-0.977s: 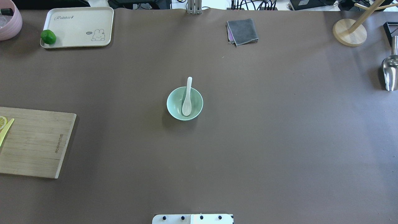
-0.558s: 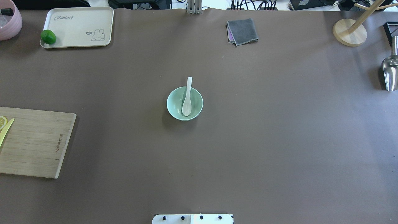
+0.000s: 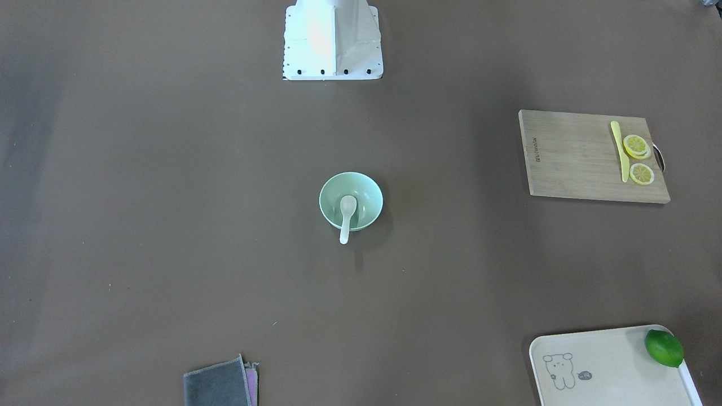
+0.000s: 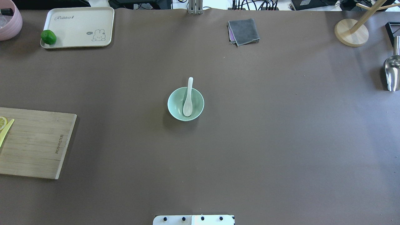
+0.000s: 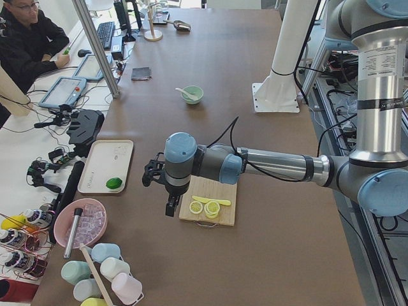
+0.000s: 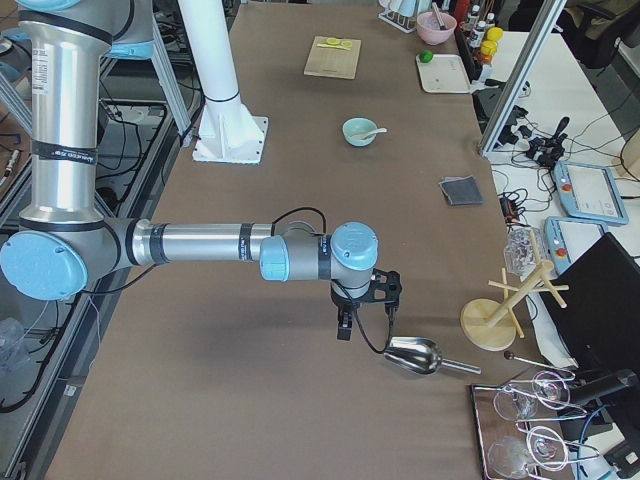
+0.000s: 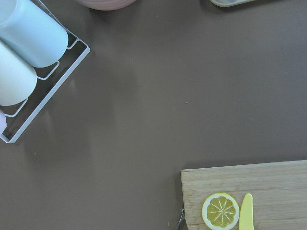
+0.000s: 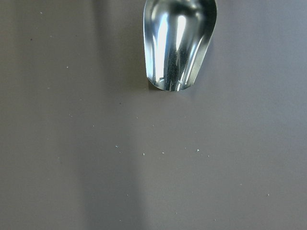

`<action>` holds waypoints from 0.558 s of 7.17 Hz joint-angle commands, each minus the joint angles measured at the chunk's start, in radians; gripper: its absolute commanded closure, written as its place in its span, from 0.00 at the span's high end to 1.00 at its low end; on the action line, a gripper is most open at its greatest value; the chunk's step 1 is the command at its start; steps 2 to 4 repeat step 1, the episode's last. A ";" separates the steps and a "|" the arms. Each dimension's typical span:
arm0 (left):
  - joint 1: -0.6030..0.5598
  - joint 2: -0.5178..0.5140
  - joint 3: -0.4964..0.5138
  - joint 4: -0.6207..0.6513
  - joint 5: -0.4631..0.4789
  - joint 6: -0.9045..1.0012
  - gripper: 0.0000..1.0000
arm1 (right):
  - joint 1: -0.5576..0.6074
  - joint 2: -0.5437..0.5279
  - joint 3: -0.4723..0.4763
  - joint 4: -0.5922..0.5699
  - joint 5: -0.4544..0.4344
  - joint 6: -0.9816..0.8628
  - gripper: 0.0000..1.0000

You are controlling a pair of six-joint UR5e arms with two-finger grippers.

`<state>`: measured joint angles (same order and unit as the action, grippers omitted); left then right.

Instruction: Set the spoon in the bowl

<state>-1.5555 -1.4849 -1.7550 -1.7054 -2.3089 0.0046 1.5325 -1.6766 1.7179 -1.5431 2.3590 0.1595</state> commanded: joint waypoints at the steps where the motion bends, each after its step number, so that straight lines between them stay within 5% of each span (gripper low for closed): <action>1: 0.000 -0.002 -0.001 0.001 0.000 0.000 0.98 | 0.000 0.000 0.000 0.000 -0.001 0.000 1.00; 4: 0.000 -0.002 -0.001 0.001 0.000 0.000 0.98 | 0.000 0.000 0.000 0.000 -0.001 0.000 1.00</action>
